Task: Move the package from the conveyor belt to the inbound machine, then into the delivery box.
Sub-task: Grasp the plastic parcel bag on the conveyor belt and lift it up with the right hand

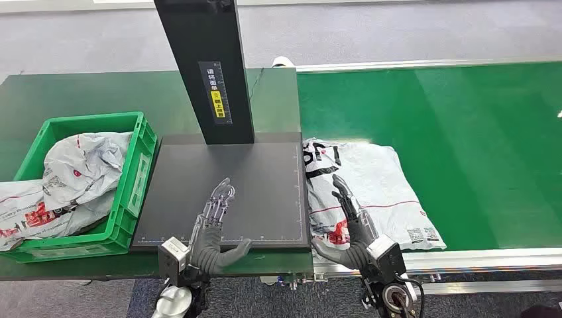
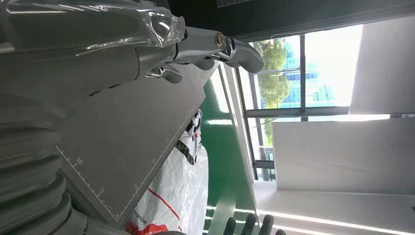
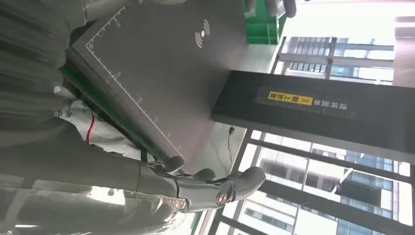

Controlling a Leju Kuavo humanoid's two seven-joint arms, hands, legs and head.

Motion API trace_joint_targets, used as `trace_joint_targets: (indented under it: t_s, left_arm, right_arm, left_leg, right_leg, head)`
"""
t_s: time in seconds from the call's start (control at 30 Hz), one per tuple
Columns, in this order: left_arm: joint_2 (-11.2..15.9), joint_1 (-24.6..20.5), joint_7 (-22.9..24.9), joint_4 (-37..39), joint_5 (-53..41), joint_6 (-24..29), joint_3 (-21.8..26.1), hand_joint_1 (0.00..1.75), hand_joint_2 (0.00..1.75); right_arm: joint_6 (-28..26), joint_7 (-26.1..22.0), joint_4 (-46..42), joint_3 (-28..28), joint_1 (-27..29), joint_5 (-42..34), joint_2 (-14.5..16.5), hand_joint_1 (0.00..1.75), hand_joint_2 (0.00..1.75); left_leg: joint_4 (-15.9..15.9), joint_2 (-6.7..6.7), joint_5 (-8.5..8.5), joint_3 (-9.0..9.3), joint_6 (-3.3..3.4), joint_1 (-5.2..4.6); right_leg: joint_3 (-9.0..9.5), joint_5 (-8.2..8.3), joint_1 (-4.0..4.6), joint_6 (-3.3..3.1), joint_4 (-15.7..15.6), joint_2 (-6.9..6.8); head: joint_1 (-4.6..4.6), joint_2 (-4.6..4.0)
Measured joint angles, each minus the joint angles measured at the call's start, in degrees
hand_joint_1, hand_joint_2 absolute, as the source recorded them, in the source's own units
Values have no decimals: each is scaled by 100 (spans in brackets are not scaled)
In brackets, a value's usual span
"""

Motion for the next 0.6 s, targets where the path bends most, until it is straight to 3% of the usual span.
trace_joint_targets:
  t_s: [0.13,0.27,0.37,0.47,0.6]
  left_arm:
    - [-16,43,7,-30,41,53,-1,0,175]
    - [-30,166,45,-184,45,50,22,0,175]
    - [-29,251,90,-302,-8,48,63,0,175]
    - [-28,331,114,-422,-95,39,138,0,175]
    - [-28,433,159,-583,-186,19,224,0,175]
  right_arm:
    - [-231,30,16,10,-75,224,18,0,175]
    - [-952,222,12,-38,-164,708,-39,0,175]
    - [-1764,720,-40,-243,-231,1445,-150,0,175]
    - [-2294,1512,-64,-604,-308,2252,-266,0,175]
    - [-2453,2270,-44,-1119,-331,3081,-319,0,175]
  left_leg:
    - [0,0,0,1,0,0]
    - [0,-1,0,2,0,0]
    - [0,-1,0,1,0,-1]
    - [0,-3,0,2,0,-1]
    - [0,-3,0,1,0,0]
  right_leg:
    - [1,0,0,0,0,0]
    - [1,0,0,0,0,0]
    - [1,0,-1,0,0,-1]
    - [1,0,-1,0,-1,-1]
    - [1,0,-1,0,0,-2]
  head:
    - [0,0]
    - [0,0]
    - [1,0]
    - [1,0]
    - [0,0]
